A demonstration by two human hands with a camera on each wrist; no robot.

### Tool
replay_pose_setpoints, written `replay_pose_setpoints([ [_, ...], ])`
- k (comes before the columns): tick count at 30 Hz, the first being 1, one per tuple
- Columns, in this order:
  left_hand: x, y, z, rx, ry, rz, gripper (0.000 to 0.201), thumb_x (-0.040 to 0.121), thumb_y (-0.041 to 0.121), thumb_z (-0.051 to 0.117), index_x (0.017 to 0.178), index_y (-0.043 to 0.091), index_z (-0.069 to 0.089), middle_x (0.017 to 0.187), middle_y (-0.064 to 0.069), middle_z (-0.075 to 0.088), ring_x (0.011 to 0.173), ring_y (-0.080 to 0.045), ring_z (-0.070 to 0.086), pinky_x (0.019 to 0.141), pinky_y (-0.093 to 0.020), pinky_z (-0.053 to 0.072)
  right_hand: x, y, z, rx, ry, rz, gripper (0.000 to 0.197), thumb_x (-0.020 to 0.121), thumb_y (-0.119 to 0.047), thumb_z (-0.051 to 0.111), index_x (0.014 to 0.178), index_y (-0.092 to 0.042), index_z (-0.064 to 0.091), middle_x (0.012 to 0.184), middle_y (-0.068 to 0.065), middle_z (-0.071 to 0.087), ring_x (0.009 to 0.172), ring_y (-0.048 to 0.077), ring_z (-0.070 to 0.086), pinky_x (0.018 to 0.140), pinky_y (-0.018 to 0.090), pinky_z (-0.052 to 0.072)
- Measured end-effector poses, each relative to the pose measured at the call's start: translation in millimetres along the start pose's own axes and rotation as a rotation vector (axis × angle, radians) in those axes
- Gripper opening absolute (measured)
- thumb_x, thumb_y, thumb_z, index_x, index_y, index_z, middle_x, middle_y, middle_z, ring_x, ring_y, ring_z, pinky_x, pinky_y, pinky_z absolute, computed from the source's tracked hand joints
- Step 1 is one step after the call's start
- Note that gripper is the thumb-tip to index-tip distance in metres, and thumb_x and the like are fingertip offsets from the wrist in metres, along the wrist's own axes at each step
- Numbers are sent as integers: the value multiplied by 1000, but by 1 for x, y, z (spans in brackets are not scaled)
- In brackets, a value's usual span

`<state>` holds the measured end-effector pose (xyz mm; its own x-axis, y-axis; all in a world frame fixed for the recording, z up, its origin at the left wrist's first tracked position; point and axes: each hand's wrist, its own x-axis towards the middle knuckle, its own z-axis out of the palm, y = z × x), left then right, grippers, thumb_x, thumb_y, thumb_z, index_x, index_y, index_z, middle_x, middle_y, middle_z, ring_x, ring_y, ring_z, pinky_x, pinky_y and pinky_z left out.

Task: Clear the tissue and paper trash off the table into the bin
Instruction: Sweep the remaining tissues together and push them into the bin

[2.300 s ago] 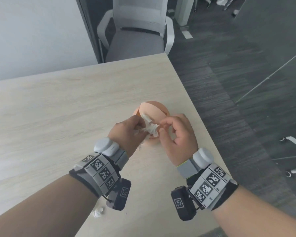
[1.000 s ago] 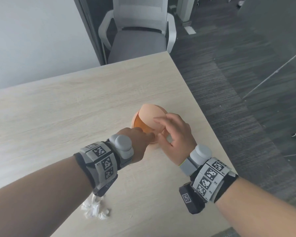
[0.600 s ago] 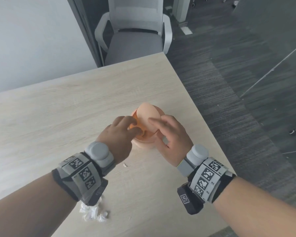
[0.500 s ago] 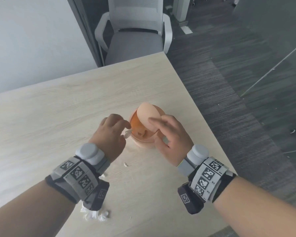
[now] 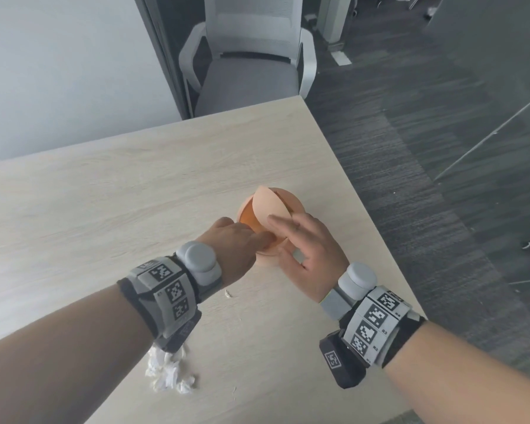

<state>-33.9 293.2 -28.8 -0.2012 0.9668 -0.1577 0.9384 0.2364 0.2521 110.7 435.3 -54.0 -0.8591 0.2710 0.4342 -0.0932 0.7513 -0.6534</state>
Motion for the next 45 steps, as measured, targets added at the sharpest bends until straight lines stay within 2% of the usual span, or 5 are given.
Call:
replay_pose_setpoints([
  [6,1,-9,12,-188,281,4,23,95,38,41,103,18,48,74,-4,71,62,-31,65,62,-38,53,1,3,0,65,-13,40,47,85,-11,55,132,-7,58,117,11,61,102,25,61,84,38,52],
  [9,3,-8,10,-191,304,27,37,94,46,42,95,19,68,70,3,71,62,-23,66,71,-39,53,1,2,0,83,-1,36,44,86,-12,55,130,-6,60,113,11,62,100,26,61,84,39,51],
  [25,39,20,-4,193,-522,-182,45,74,67,27,102,40,50,92,20,64,111,-13,50,113,-58,4,0,2,0,42,-47,24,48,84,-7,57,132,-10,59,104,8,60,94,24,56,88,30,45],
  [32,10,11,-24,149,-253,-40,54,83,62,28,117,35,59,107,17,64,100,-12,60,89,-38,50,2,-1,-2,39,-78,40,53,84,-9,59,137,-12,54,102,6,58,94,14,50,89,23,40],
  [45,40,37,-24,146,-525,-154,25,94,40,47,104,19,55,91,13,57,83,-13,59,76,-25,47,2,-8,-4,4,-105,46,49,84,-9,61,134,-13,57,100,2,56,92,13,47,87,23,41],
])
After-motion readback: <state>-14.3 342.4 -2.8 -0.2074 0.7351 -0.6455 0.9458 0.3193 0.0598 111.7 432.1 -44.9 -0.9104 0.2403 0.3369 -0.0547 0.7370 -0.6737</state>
